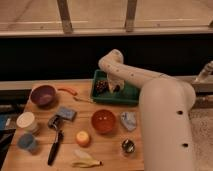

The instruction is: Wipe tray with eraser

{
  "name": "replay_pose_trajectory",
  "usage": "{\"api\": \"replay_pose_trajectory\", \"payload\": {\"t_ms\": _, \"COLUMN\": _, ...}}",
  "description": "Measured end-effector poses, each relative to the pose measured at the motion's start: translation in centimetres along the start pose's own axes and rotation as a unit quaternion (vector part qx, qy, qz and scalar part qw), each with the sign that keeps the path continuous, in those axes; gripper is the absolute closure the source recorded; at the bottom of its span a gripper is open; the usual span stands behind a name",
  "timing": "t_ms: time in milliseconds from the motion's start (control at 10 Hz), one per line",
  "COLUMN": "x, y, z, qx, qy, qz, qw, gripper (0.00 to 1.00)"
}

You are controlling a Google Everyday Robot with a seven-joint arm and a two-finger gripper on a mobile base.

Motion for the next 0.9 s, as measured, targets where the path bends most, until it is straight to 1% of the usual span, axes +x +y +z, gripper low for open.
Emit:
{"api": "replay_pose_trajectory", "payload": {"t_ms": 100, "x": 1.0, "y": -0.6, "z": 0.1, "qx": 0.002, "qy": 0.003, "qz": 0.004, "qw": 1.0, "gripper": 1.0}}
{"api": "replay_pose_trajectory", "payload": {"t_ms": 200, "x": 2.3, "y": -1.9, "z": 0.3, "qx": 0.004, "qy": 0.008, "qz": 0.014, "qw": 0.9999, "gripper": 1.0}}
{"api": "replay_pose_trajectory", "payload": {"t_ms": 300, "x": 3.4, "y": -3.5, "z": 0.6, "qx": 0.004, "qy": 0.013, "qz": 0.028, "qw": 0.9995, "gripper": 1.0}}
{"api": "replay_pose_trajectory", "payload": {"t_ms": 400, "x": 4.4, "y": -6.2, "z": 1.1, "qx": 0.001, "qy": 0.018, "qz": 0.056, "qw": 0.9983, "gripper": 1.0}}
{"api": "replay_pose_trajectory", "payload": {"t_ms": 500, "x": 4.5, "y": -8.2, "z": 1.5, "qx": 0.0, "qy": 0.022, "qz": 0.073, "qw": 0.9971, "gripper": 1.0}}
{"api": "replay_pose_trajectory", "payload": {"t_ms": 600, "x": 4.1, "y": -10.1, "z": 1.9, "qx": -0.004, "qy": 0.024, "qz": 0.089, "qw": 0.9957, "gripper": 1.0}}
{"api": "replay_pose_trajectory", "payload": {"t_ms": 700, "x": 2.9, "y": -11.7, "z": 2.2, "qx": -0.018, "qy": 0.021, "qz": 0.103, "qw": 0.9943, "gripper": 1.0}}
{"api": "replay_pose_trajectory", "payload": {"t_ms": 900, "x": 1.7, "y": -12.9, "z": 2.5, "qx": -0.036, "qy": 0.022, "qz": 0.104, "qw": 0.9936, "gripper": 1.0}}
